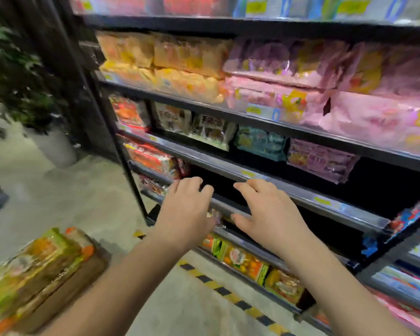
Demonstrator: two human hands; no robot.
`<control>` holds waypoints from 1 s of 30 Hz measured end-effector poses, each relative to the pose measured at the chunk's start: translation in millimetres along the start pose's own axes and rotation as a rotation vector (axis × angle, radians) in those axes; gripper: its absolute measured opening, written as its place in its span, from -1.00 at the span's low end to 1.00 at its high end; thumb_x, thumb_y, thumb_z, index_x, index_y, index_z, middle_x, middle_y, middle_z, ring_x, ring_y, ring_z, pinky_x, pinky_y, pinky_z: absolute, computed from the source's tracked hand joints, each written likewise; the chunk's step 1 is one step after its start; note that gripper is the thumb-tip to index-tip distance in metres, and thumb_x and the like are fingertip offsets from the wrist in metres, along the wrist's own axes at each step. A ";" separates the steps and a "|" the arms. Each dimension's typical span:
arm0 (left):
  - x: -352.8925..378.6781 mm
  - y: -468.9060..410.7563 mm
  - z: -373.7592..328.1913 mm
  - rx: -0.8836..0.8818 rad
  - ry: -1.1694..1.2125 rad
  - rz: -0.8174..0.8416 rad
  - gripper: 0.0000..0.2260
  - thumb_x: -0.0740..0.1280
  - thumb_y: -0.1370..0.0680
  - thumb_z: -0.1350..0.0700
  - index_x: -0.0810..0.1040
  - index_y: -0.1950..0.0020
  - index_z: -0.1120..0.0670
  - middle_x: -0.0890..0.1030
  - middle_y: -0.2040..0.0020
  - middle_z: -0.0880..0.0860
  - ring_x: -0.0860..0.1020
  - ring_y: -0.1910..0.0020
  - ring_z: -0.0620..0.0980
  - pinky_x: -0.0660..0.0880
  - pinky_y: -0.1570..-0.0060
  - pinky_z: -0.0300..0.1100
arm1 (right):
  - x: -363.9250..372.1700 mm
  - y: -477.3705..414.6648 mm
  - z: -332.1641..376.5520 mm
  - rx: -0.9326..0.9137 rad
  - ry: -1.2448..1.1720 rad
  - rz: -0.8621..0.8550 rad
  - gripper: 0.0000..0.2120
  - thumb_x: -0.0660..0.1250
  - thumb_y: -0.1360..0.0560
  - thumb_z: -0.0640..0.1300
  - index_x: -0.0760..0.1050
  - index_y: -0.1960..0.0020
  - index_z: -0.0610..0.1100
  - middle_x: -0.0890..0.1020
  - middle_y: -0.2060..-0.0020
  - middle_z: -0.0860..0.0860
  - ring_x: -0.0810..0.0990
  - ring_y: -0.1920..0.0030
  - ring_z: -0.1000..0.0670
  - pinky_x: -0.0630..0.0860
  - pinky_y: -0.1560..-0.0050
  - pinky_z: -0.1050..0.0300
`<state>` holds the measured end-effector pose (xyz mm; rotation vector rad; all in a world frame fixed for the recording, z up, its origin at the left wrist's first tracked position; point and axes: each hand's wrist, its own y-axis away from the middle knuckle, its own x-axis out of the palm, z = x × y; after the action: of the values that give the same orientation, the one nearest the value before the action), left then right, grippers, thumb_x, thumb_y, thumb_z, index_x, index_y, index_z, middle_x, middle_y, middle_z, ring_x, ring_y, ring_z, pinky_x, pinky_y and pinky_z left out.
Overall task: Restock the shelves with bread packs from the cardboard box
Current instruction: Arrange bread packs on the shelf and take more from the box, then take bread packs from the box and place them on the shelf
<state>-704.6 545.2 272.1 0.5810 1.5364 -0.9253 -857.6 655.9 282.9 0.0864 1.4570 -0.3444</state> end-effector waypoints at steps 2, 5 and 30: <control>-10.5 19.3 16.9 -0.101 -0.005 0.005 -0.56 0.42 -0.45 -0.13 0.54 -0.24 0.04 0.53 -0.27 0.08 0.48 -0.31 0.15 0.39 -0.32 0.07 | -3.0 -12.2 19.5 -0.077 -0.019 0.001 -0.37 0.31 -0.58 0.20 0.23 -0.58 0.05 0.41 -0.44 0.03 0.41 -0.42 -0.06 0.46 -0.32 0.00; -25.0 54.9 46.6 -0.258 -0.023 0.008 -0.53 0.40 -0.46 -0.15 0.51 -0.31 0.02 0.51 -0.31 0.06 0.46 -0.33 0.13 0.37 -0.31 0.01 | 0.1 -30.7 57.2 -0.205 -0.041 0.014 -0.37 0.31 -0.58 0.20 0.24 -0.58 0.06 0.40 -0.44 0.03 0.42 -0.40 -0.05 0.46 -0.32 -0.01; -8.6 379.0 439.0 -1.066 0.005 0.053 -0.46 0.48 -0.44 -0.18 0.56 -0.33 0.04 0.53 -0.34 0.15 0.52 -0.30 0.19 0.51 -0.26 0.08 | 160.9 -166.4 501.3 -0.710 -0.125 0.117 -0.48 0.35 -0.52 0.17 0.43 -0.43 0.02 0.50 -0.31 0.02 0.49 -0.32 -0.08 0.40 -0.30 -0.06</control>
<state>-148.2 400.1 195.7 -0.1505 1.7434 0.0194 -412.8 336.9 210.1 -0.4136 1.3698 0.2689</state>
